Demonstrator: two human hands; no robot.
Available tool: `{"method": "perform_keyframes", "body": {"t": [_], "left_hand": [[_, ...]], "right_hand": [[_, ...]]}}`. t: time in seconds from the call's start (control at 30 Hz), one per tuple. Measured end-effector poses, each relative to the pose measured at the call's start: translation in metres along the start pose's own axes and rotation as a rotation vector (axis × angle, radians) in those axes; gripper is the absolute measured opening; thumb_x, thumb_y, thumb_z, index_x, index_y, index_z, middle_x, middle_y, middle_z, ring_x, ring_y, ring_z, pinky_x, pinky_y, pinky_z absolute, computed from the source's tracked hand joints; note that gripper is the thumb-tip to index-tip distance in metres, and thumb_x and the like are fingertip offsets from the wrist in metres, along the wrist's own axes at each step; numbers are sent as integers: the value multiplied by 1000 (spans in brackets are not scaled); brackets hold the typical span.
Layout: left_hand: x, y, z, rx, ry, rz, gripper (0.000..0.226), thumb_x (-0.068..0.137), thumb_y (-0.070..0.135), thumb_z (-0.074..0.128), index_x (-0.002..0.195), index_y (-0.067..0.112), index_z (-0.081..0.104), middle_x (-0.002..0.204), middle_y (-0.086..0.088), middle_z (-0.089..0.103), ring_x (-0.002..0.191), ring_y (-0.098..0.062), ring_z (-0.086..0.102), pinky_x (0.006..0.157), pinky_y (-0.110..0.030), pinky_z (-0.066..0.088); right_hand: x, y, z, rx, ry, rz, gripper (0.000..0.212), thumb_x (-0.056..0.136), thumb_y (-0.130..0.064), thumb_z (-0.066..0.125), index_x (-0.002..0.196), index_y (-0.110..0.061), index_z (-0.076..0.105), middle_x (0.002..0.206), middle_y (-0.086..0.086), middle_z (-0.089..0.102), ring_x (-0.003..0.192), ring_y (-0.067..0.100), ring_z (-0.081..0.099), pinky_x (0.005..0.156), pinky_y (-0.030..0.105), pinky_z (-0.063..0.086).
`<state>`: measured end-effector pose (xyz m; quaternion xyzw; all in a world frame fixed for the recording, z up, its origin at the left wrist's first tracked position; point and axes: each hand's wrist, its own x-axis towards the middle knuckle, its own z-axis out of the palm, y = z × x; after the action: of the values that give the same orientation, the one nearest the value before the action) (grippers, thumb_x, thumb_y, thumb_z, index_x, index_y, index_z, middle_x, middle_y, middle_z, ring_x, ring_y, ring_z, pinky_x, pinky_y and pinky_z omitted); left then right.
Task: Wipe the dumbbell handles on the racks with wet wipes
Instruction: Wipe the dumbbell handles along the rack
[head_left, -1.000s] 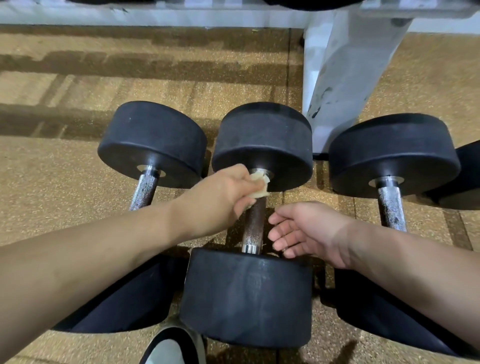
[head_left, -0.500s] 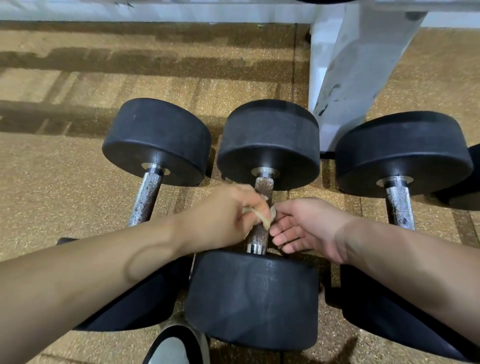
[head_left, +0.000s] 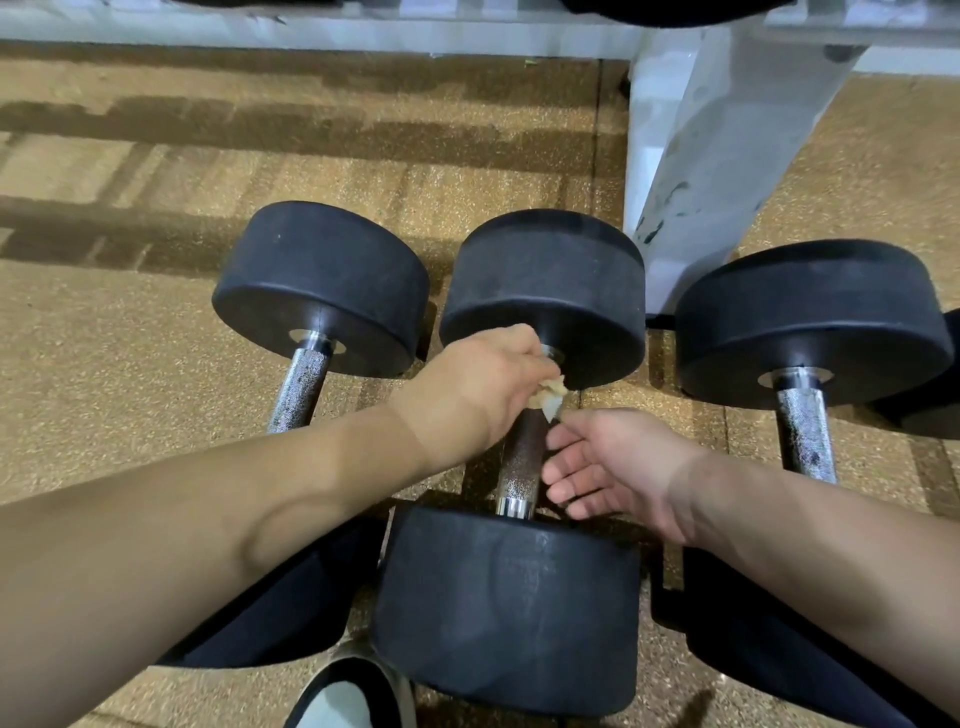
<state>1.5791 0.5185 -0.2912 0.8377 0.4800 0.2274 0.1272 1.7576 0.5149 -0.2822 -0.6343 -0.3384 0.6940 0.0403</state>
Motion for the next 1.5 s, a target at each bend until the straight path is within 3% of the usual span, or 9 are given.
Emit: {"method": "perform_keyframes", "body": {"t": [0.23,0.37,0.6,0.83,0.97,1.1,1.27,1.4,1.5], "left_hand": [[-24,-3,-9,-233,-127,-73,20,95,19,65,108,13,79,94,7,58,79,3,52,75,-6,41],[-31,2,-16,-351,-247,-144,18,88,14,80,102,24,83,84,18,56,75,0,58,72,-9,41],[-22,5,-37,-572,-743,-216,18,90,10,78,101,23,84,90,4,67,78,-1,63,71,-10,46],[-9,-1,-17,-42,-4,-8,18,93,10,67,108,14,77,96,2,61,80,-8,54,69,-23,48],[-5,2,1,130,-206,-12,20,93,13,62,112,16,65,107,0,48,92,-20,50,65,-40,54],[-13,11,-2,60,-293,-24,13,91,12,65,102,16,70,105,-7,62,88,-25,61,70,-26,42],[-12,9,-34,-280,-612,93,19,97,12,68,106,23,81,95,9,59,81,3,54,72,-7,41],[1,-13,-20,-108,-242,79,21,96,8,66,111,16,79,100,2,62,86,-10,62,75,-27,54],[-16,-5,-5,-151,-123,52,19,96,11,63,105,13,79,97,0,65,81,-7,60,73,-16,48]], "right_hand": [[-2,3,-6,-10,13,26,29,106,-29,49,104,-7,68,78,12,74,72,26,68,64,36,56],[-3,1,-4,-29,0,28,25,103,-23,50,104,-7,68,81,13,74,73,26,68,64,35,56],[-2,0,-2,-33,-5,24,25,105,-25,48,107,-8,66,83,13,72,72,25,68,63,34,56],[-1,2,-5,-6,-4,29,27,106,-27,48,106,-7,66,79,11,71,69,24,67,61,34,55],[-1,1,-6,5,4,27,27,105,-26,49,107,-7,67,81,12,72,71,24,67,63,34,56],[-1,2,-9,0,-6,29,27,104,-26,50,105,-6,68,79,11,72,70,23,67,63,33,56],[0,4,-13,-8,1,28,27,104,-25,48,107,-8,69,79,11,73,70,24,68,60,32,56],[1,4,-11,-8,10,30,24,104,-23,50,106,-7,68,83,13,74,72,25,69,63,34,57],[1,2,-6,-20,-11,29,28,104,-28,52,105,-6,70,82,12,74,73,24,68,62,32,56]]}}
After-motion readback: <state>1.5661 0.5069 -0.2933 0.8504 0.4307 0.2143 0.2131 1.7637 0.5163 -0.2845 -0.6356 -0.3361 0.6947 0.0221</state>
